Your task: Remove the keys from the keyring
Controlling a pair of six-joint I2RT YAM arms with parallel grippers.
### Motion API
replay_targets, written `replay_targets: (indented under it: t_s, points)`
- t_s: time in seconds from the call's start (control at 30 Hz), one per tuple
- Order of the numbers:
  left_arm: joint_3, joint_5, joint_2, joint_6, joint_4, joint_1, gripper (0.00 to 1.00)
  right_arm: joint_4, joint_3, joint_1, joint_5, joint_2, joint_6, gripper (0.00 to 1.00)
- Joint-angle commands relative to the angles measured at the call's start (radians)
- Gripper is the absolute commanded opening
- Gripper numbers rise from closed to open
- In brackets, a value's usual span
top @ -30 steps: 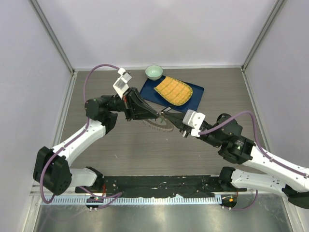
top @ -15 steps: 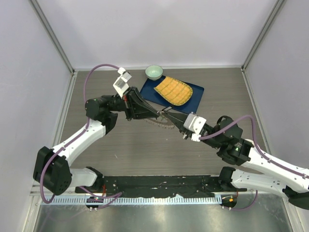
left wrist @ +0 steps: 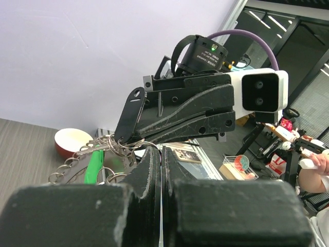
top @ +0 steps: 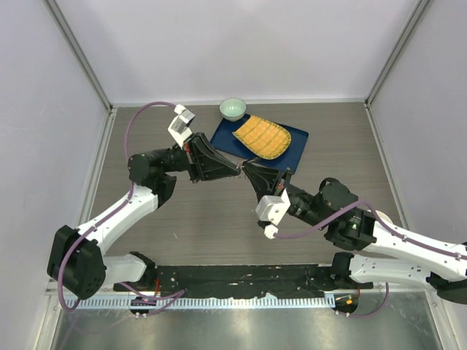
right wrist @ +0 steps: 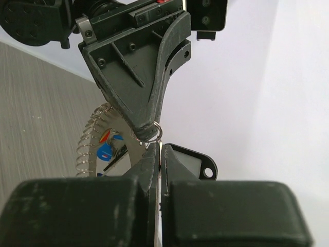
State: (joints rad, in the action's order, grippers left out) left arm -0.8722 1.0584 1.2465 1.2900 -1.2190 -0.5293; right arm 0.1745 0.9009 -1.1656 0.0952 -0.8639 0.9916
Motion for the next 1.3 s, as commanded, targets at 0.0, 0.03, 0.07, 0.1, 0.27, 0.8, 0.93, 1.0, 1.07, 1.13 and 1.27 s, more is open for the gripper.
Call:
replay_targets:
  t_s: [0.0,0.03,0.07,0.1,0.27,0.8,0.93,1.0,1.07,1.13,1.27]
  points:
    - [-0.011,0.023,-0.067,0.058,-0.326,-0.038,0.0,-0.133,0.046,-0.012,0.193,0.0,0.14,0.01]
    - [-0.011,0.025,-0.065,0.057,-0.326,-0.038,0.0,-0.153,0.05,-0.016,0.196,0.003,0.153,0.01]
    - [-0.011,0.023,-0.065,0.06,-0.326,-0.038,0.0,-0.153,0.05,-0.016,0.196,0.006,0.18,0.01]
    - [-0.014,0.023,-0.065,0.061,-0.326,-0.04,0.0,-0.153,0.047,-0.016,0.195,0.009,0.2,0.01]
    - [-0.025,0.02,-0.071,0.074,-0.326,-0.044,0.0,-0.15,0.014,-0.016,0.224,0.017,0.311,0.01]
    - [-0.03,-0.012,-0.122,0.111,-0.327,-0.069,0.0,0.08,-0.138,0.0,0.209,-0.026,0.463,0.01]
    - [-0.033,-0.008,-0.127,0.104,-0.326,-0.072,0.0,0.047,-0.132,-0.009,0.201,-0.017,0.463,0.01]
    - [-0.028,-0.012,-0.128,0.097,-0.327,-0.072,0.0,0.02,-0.122,-0.025,0.221,-0.014,0.464,0.01]
    - [-0.025,-0.02,-0.134,0.083,-0.327,-0.072,0.0,-0.007,-0.122,-0.049,0.238,-0.011,0.463,0.01]
    - [-0.022,-0.015,-0.133,0.063,-0.327,-0.072,0.0,-0.01,-0.132,-0.074,0.274,-0.007,0.476,0.01]
    - [-0.014,-0.011,-0.107,0.031,-0.326,-0.063,0.0,-0.015,-0.148,-0.121,0.33,0.003,0.463,0.01]
